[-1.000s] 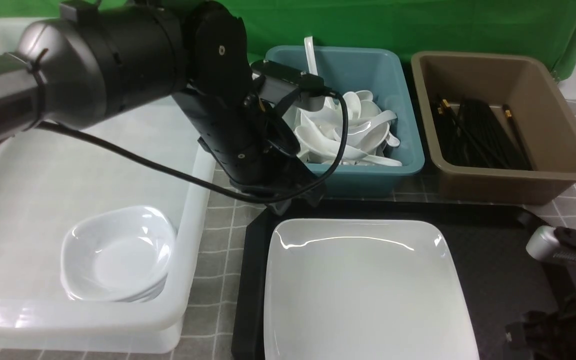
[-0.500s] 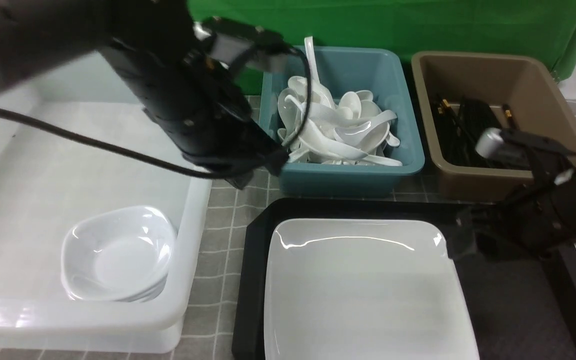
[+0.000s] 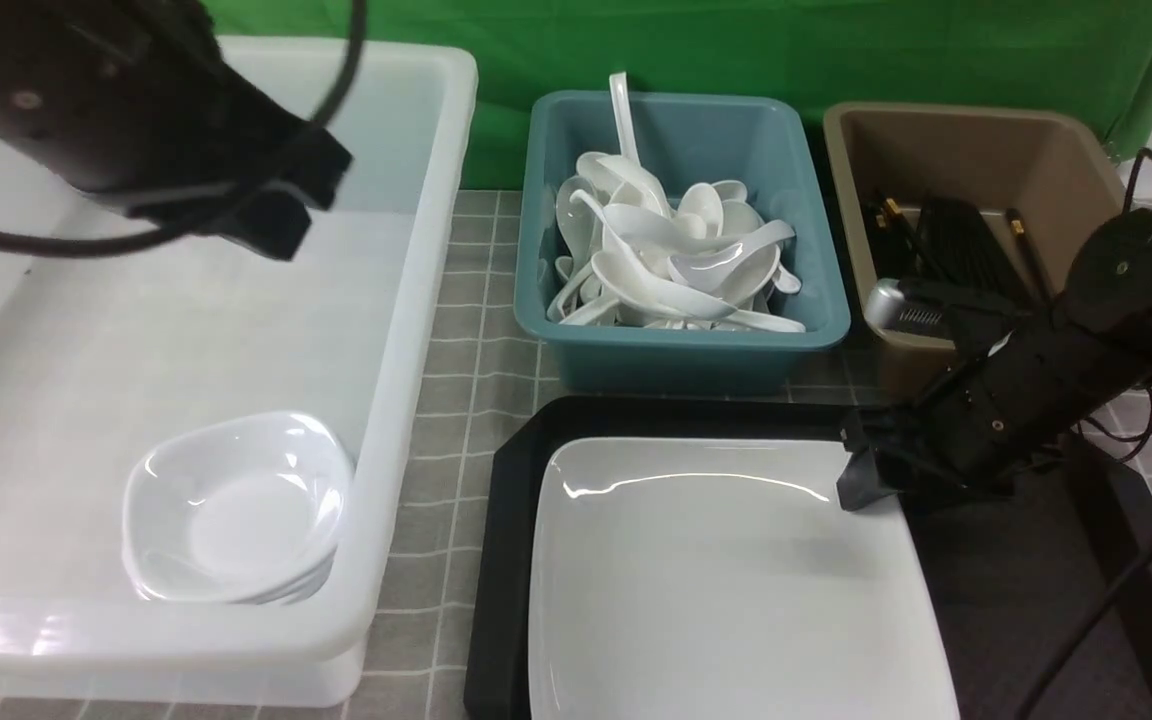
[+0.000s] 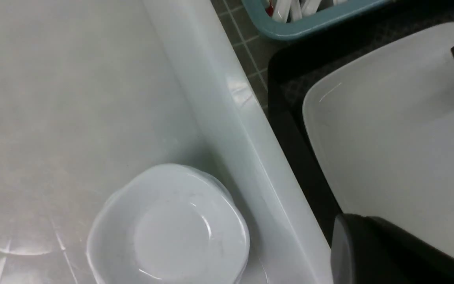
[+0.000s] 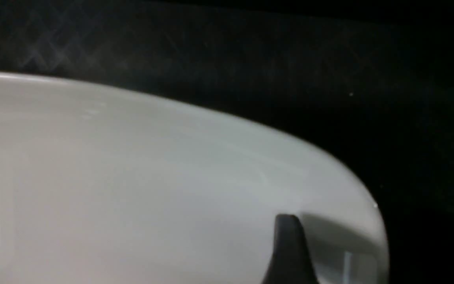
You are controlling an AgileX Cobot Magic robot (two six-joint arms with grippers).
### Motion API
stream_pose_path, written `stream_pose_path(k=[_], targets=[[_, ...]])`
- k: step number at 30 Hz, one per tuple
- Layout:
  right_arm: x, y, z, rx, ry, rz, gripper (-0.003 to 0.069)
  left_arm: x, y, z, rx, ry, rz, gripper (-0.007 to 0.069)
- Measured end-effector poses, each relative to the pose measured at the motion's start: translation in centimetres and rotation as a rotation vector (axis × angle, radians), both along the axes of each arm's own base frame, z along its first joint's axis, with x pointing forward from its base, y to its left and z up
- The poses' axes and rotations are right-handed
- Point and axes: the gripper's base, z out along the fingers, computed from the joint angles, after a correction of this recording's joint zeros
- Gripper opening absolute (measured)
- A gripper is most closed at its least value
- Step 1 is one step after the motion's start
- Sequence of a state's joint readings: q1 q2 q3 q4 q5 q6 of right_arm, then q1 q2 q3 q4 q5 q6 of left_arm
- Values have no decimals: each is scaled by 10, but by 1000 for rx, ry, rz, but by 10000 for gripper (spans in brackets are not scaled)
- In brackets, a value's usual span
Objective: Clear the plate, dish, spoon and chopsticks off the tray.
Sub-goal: Use the right arm to grab a plate from the dinner plate, then use the right arm to put the plate into the large storage box on the left
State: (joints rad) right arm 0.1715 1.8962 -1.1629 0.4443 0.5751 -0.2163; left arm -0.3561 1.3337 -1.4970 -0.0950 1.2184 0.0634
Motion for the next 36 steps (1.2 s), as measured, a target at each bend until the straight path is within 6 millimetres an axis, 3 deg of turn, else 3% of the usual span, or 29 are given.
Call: stream_pose_path(k=[4, 10, 16, 21, 24, 27, 36], targets=[[0, 3, 0, -8, -16, 38, 444, -10, 8, 10, -6, -42, 14, 11], [-1, 9, -4, -5, -6, 72, 246, -15, 16, 16, 10, -70, 43, 11], [-1, 9, -1, -4, -10, 84, 245, -15, 16, 16, 13, -68, 44, 11], [-10, 8, 28, -2, -44, 128, 187, -15, 16, 16, 17, -70, 45, 11], [-23, 6, 63, 16, -107, 145, 121, -15, 16, 16, 17, -70, 45, 11], [-33, 6, 83, 32, -136, 156, 84, -15, 16, 16, 18, -70, 46, 11], [-55, 2, 119, 34, -187, 190, 57, -15, 16, 15, 19, -68, 45, 11]])
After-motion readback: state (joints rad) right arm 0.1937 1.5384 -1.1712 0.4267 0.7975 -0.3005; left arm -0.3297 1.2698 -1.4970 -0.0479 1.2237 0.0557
